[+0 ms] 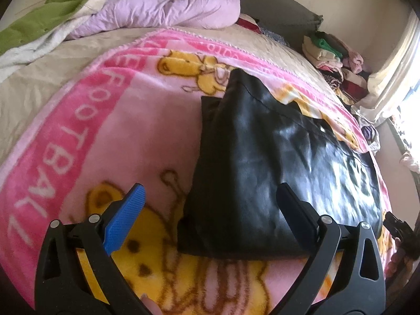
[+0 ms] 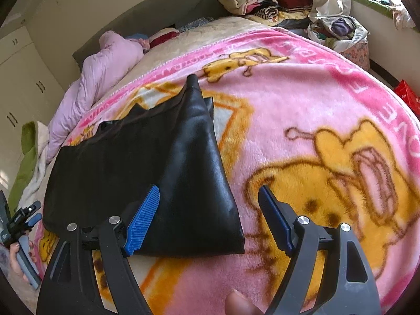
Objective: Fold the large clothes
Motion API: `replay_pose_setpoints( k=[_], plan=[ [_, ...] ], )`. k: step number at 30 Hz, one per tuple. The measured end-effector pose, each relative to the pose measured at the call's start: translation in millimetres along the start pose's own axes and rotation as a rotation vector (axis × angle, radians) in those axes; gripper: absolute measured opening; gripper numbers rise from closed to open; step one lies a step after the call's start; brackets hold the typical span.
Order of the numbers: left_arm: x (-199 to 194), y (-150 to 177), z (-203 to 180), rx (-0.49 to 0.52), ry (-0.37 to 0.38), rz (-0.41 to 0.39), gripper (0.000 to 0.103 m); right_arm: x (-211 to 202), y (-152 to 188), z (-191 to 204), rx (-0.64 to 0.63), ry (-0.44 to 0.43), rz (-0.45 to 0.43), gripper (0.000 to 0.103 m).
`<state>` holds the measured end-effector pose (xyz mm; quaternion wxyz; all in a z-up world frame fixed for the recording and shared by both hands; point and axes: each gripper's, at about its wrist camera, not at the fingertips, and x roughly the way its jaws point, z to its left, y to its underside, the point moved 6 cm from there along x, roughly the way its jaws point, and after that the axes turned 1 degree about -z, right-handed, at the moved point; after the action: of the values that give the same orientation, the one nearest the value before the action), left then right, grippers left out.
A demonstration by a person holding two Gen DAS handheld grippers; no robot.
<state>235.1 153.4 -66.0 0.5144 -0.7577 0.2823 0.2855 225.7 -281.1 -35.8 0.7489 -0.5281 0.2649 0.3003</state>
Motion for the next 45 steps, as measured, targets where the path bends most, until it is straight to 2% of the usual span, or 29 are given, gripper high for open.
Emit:
replay_pose_setpoints(
  k=[1, 2, 3, 5, 6, 7, 8, 9, 11, 13, 15, 20, 25, 29, 30, 31, 32, 33, 39, 45],
  plan=[
    [1.7, 1.9, -0.7, 0.001, 0.000, 0.005, 0.088, 1.8, -0.2, -0.3, -0.005, 0.002, -0.002, 0.076],
    [3.3, 4.0, -1.5, 0.000, 0.002, 0.010, 0.076, 4.4, -0.2, -1.4, -0.008, 0.007, -0.003, 0.076],
    [6.0, 6.3, -1.4, -0.006, 0.010, 0.021, 0.068, 7.6, -0.3, -3.2, -0.003, 0.014, 0.000, 0.076],
    [9.1, 9.5, -2.2, -0.026, 0.050, 0.033, 0.047, 13.1, 0.2, -7.0, 0.014, 0.013, 0.010, 0.065],
    [10.3, 11.0, -2.8, -0.034, 0.068, 0.037, 0.041, 15.9, 1.0, -8.9, 0.025, 0.009, 0.015, 0.061],
    [10.4, 12.9, -3.7, -0.028, 0.059, 0.033, 0.038, 18.2, 2.3, -9.2, 0.040, -0.015, 0.020, 0.054],
    [10.7, 13.9, -5.3, -0.015, 0.050, 0.030, 0.034, 18.8, 3.1, -7.9, 0.049, -0.043, 0.022, 0.039],
    [10.7, 15.1, -6.2, -0.007, 0.047, 0.029, 0.032, 18.4, 4.1, -5.7, 0.052, -0.061, 0.022, 0.034],
    [9.5, 16.6, -6.6, -0.010, 0.060, 0.029, 0.020, 12.5, 3.4, -3.0, 0.029, -0.051, -0.005, 0.014],
    [5.7, 17.4, -6.9, -0.020, 0.077, 0.027, 0.014, 3.6, 1.7, -0.5, 0.031, -0.074, -0.027, 0.007],
    [2.6, 18.4, -8.0, -0.015, 0.077, 0.027, 0.012, -5.6, 0.6, 0.8, 0.021, -0.069, -0.041, 0.006],
    [2.3, 26.5, -11.6, 0.011, 0.054, 0.036, 0.012, 5.7, 9.2, -9.1, 0.049, -0.024, -0.003, 0.008],
    [5.1, 24.9, -9.5, 0.028, 0.035, 0.044, 0.013, 9.1, 15.4, -2.1, -0.021, 0.072, -0.026, 0.016],
    [6.4, 24.2, -7.8, 0.032, 0.033, 0.047, 0.013, 0.6, 15.2, -1.2, -0.033, 0.129, -0.054, 0.031],
    [7.3, 24.6, -7.1, 0.029, 0.035, 0.047, 0.013, -2.1, 15.3, -1.3, -0.037, 0.134, -0.059, 0.032],
    [6.8, 25.1, -7.8, 0.026, 0.035, 0.048, 0.014, -3.7, 15.9, -1.7, -0.037, 0.136, -0.062, 0.037],
    [6.3, 25.0, -8.5, 0.027, 0.033, 0.047, 0.015, -6.5, 18.1, -2.1, -0.031, 0.142, -0.065, 0.046],
    [6.2, 24.9, -8.4, 0.028, 0.033, 0.046, 0.015, -9.1, 19.6, -1.8, -0.026, 0.141, -0.070, 0.049],
    [4.7, 26.2, -5.6, 0.014, 0.042, 0.046, 0.020, -21.2, 27.9, 3.0, -0.014, 0.128, -0.083, 0.061],
    [-2.5, 26.8, -0.6, -0.001, 0.042, 0.043, 0.033, -35.0, 32.0, 22.3, -0.054, 0.092, -0.104, 0.070]
  ],
)
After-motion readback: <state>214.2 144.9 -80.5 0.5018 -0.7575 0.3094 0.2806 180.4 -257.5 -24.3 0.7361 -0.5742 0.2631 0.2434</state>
